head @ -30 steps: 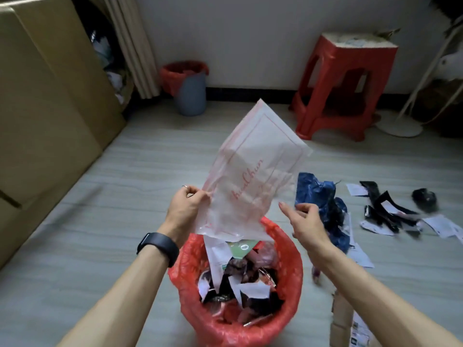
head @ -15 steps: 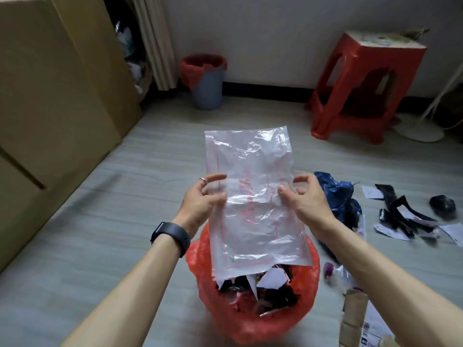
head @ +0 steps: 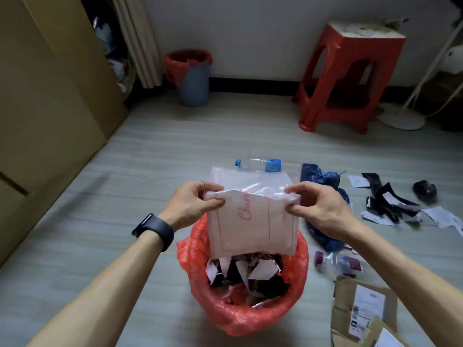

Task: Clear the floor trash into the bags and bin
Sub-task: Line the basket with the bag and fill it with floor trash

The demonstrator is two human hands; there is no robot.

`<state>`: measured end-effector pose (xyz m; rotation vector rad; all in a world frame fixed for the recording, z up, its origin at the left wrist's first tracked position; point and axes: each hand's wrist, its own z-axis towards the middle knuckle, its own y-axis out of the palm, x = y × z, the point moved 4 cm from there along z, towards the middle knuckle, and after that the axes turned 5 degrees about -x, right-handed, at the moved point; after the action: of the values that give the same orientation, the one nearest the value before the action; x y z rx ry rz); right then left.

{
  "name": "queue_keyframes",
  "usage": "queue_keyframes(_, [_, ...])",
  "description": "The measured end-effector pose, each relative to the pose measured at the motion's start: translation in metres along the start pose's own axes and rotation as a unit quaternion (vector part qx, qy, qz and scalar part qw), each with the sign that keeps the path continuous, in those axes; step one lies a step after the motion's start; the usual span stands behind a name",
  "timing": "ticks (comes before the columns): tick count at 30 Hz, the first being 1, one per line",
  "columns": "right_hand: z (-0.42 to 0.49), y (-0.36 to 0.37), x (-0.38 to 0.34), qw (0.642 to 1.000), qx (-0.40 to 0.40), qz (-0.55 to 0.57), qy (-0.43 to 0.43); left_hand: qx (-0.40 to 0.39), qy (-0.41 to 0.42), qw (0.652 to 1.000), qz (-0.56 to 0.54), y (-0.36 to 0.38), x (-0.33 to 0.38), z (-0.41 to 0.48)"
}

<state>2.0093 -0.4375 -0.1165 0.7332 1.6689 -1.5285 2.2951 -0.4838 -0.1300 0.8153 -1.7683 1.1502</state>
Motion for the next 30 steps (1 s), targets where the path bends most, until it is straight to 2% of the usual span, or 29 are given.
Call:
queue_keyframes(2, [-0.001,-0.008,-0.004,0.994,0.06,-0.089,-0.03,0.041,0.026,0.995,0.091,-0.006,0.004,-0.001])
queue_keyframes(4, [-0.001,-0.012,-0.005,0.994,0.081,-0.074,-0.026,0.085,0.05,0.986,0.134,-0.01,0.006,-0.001])
queue_keyframes(6, [0.0,-0.013,-0.008,0.997,0.065,0.049,-0.001,0.096,0.053,0.992,0.063,-0.01,0.011,-0.002])
queue_keyframes(9, [0.003,-0.012,-0.012,0.971,0.076,0.225,0.014,0.03,0.01,0.997,-0.072,0.001,0.011,-0.001])
queue_keyframes(11, [0.004,-0.014,-0.014,0.955,0.113,0.272,0.02,-0.016,-0.013,0.996,-0.089,0.013,0.009,-0.001])
queue_keyframes(13, [0.005,-0.015,-0.011,0.953,0.126,0.275,0.033,-0.015,-0.005,0.996,-0.088,0.02,0.011,-0.001])
queue_keyframes(15, [0.005,-0.017,-0.001,0.955,0.084,0.279,0.054,0.031,0.012,0.997,-0.076,0.019,0.013,0.002])
queue_keyframes(18, [-0.003,-0.007,0.011,0.949,-0.1,0.28,0.108,0.094,0.002,0.987,-0.127,0.012,0.016,0.006])
queue_keyframes(19, [-0.006,-0.003,0.015,0.952,-0.13,0.254,0.115,0.1,-0.002,0.982,-0.16,0.01,0.017,0.006])
queue_keyframes(20, [-0.008,-0.001,0.017,0.957,-0.126,0.233,0.116,0.098,-0.007,0.978,-0.186,0.01,0.018,0.006])
queue_keyframes(22, [-0.005,-0.001,0.021,0.962,-0.065,0.238,0.115,0.059,-0.038,0.97,-0.232,0.014,0.019,0.005])
queue_keyframes(24, [-0.003,-0.001,0.023,0.956,-0.023,0.272,0.111,-0.015,-0.084,0.962,-0.258,0.024,0.015,0.001])
queue_keyframes(27, [-0.002,-0.002,0.026,0.948,-0.017,0.294,0.12,-0.091,-0.102,0.967,-0.217,0.032,0.009,-0.007])
queue_keyframes(30, [-0.005,-0.004,0.03,0.934,-0.043,0.323,0.144,-0.087,-0.109,0.971,-0.194,0.028,0.003,-0.01])
